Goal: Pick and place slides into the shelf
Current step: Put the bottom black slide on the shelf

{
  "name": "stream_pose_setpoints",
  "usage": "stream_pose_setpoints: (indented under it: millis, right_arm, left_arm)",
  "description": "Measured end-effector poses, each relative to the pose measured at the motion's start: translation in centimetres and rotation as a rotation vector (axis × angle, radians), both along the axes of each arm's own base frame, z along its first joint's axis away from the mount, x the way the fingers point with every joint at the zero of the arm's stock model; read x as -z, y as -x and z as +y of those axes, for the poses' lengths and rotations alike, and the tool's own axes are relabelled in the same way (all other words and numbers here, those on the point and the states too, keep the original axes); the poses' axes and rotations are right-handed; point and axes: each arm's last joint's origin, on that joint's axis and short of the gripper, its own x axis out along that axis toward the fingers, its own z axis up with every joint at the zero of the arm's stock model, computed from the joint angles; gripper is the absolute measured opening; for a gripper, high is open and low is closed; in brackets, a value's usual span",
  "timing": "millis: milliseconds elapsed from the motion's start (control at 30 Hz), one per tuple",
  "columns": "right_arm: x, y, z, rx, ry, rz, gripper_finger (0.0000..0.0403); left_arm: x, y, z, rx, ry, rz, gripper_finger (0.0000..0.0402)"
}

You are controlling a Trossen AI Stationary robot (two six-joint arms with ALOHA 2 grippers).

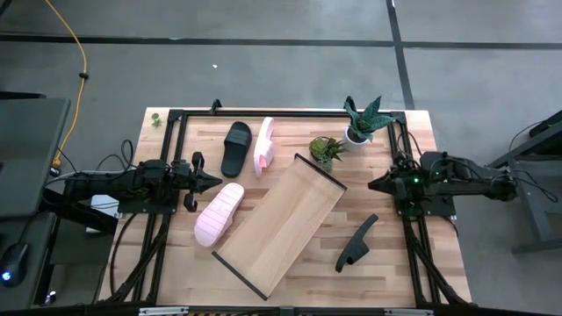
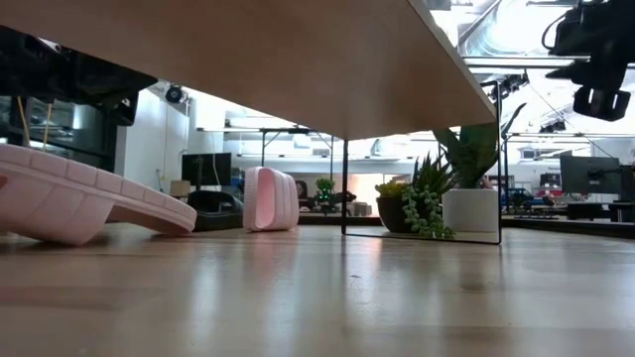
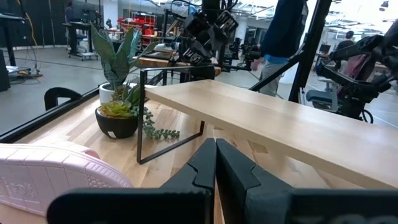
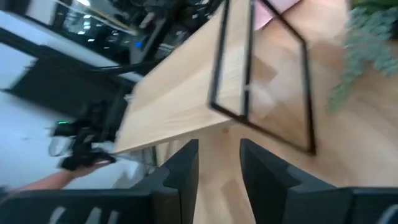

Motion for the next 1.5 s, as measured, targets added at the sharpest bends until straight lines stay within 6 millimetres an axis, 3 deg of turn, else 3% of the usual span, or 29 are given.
stream_pose_setpoints:
  millis: [233, 800, 1000, 1267, 1500]
  right_arm:
    - [-1.1, -0.2, 0.4, -0.097, -0.171, -0.086, 0.0085]
    - [-0.1, 0.2, 1.6, -0.238, -0.505, 0.158, 0.0079]
    - [0.8, -1.0, 2.1, -0.211, -0.484, 0.295, 0.0079]
    - [1.8, -3.0, 3.5, -0.33, -0.396, 0.448, 0.0079]
    - [2.6, -3.4, 4.9, -0.425, -0.365, 0.553, 0.0079]
  left_arm:
    - [0.0, 0.0, 0.0, 0.0, 0.0, 0.0, 0.0001]
    - [0.0, 0.0, 0.0, 0.0, 0.0, 0.0, 0.0001]
    - [0.0, 0.0, 0.0, 0.0, 0.0, 0.0, 0.0001]
    - [0.0, 0.0, 0.0, 0.0, 0.0, 0.0, 0.0001]
    - [0.0, 0.0, 0.0, 0.0, 0.0, 0.0, 0.0001]
